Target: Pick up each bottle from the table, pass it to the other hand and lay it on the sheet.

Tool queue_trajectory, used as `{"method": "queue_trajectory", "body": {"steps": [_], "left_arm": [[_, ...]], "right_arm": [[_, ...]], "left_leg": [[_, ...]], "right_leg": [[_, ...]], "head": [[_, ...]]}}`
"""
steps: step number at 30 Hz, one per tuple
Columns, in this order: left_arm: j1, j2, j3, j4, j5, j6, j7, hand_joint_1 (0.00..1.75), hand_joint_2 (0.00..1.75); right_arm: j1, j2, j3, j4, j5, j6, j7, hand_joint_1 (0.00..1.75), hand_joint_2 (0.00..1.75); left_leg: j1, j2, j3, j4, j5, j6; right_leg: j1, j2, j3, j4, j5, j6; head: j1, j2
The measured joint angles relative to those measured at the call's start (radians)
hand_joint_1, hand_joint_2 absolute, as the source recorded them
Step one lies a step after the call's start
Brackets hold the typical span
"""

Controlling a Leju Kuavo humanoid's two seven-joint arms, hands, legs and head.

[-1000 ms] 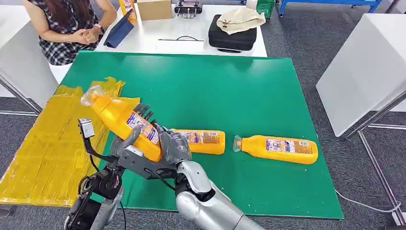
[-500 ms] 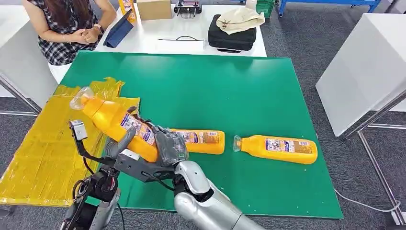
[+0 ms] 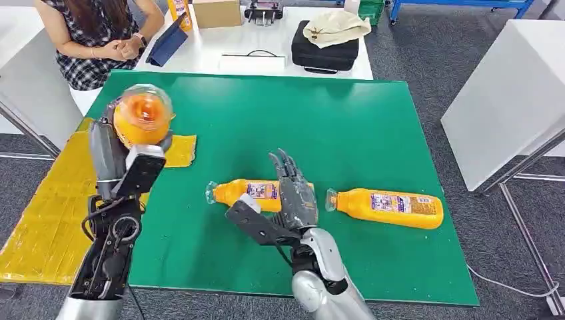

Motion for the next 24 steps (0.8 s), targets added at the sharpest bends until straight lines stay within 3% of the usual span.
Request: {"method": "queue_trajectory", "body": {"steps": [4, 10, 18, 19, 20, 21, 22, 23, 24], "left_arm": [[-0.104, 0.048, 0.001, 0.247, -0.454, 0.151, 0.190, 1.75, 1.75], [-0.178, 0.080, 0.003, 0.484, -0.511, 0.178, 0.211, 1.75, 1.75], [-0.256, 0.116, -0.060, 0.732, -0.569, 0.019, 0.338, 1.75, 1.75], [-0.262, 0.120, -0.066, 0.762, -0.569, -0.008, 0.341, 1.54, 1.75], [-0.269, 0.124, -0.071, 0.794, -0.568, -0.040, 0.343, 1.19, 1.75], [-0.274, 0.127, -0.074, 0.818, -0.564, -0.065, 0.341, 1.19, 1.75], [-0.279, 0.130, -0.074, 0.841, -0.560, -0.090, 0.335, 0.00, 1.75], [-0.283, 0.132, -0.074, 0.857, -0.557, -0.107, 0.331, 0.00, 0.00], [-0.287, 0.135, -0.074, 0.872, -0.557, -0.116, 0.331, 0.00, 0.00]], "right_arm": [[0.010, -0.021, -0.052, -0.071, 0.006, 0.035, -0.011, 0.00, 0.00], [0.014, -0.032, -0.077, -0.092, 0.006, 0.046, -0.020, 0.00, 0.00], [0.009, -0.042, -0.080, -0.083, 0.000, 0.060, -0.023, 0.00, 0.00], [0.009, -0.044, -0.080, -0.077, -0.002, 0.064, -0.023, 0.00, 1.75], [0.007, -0.046, -0.080, -0.069, -0.002, 0.072, -0.021, 0.00, 1.75], [0.007, -0.048, -0.080, -0.061, -0.002, 0.080, -0.016, 0.00, 1.75], [0.006, -0.050, -0.080, -0.050, 0.002, 0.091, -0.008, 0.00, 1.75], [0.004, -0.052, -0.079, -0.039, 0.006, 0.098, 0.000, 0.00, 1.75], [0.003, -0.055, -0.079, -0.027, 0.010, 0.104, 0.007, 0.00, 1.75]], "left_leg": [[0.000, 0.000, 0.000, 0.000, 0.001, -0.001], [0.000, 0.001, 0.000, 0.000, 0.001, -0.002], [0.000, 0.001, 0.000, 0.000, 0.001, -0.002], [0.000, 0.001, 0.000, 0.000, 0.002, -0.002], [0.000, 0.001, 0.000, 0.000, 0.002, -0.002], [0.000, 0.001, 0.000, 0.000, 0.002, -0.002], [0.000, 0.001, 0.000, 0.000, 0.002, -0.002], [0.000, 0.001, 0.000, 0.000, 0.002, -0.002], [0.000, 0.001, 0.000, 0.000, 0.002, -0.002]], "right_leg": [[0.000, 0.000, 0.000, 0.001, 0.000, 0.000], [0.000, 0.001, -0.001, 0.002, 0.002, -0.003], [0.000, 0.001, -0.001, 0.002, 0.002, -0.003], [0.000, 0.001, -0.001, 0.002, 0.002, -0.003], [0.000, 0.001, -0.001, 0.002, 0.002, -0.003], [0.000, 0.001, -0.001, 0.002, 0.002, -0.003], [0.000, 0.001, -0.001, 0.002, 0.002, -0.003], [0.000, 0.001, -0.001, 0.002, 0.002, -0.003], [0.000, 0.001, -0.002, 0.002, 0.002, -0.003]], "head": [[0.000, 0.000], [0.000, 0.000], [0.000, 0.000], [0.000, 0.000], [0.000, 0.000], [0.000, 0.000], [0.000, 0.000], [0.000, 0.000], [0.000, 0.000]]}}
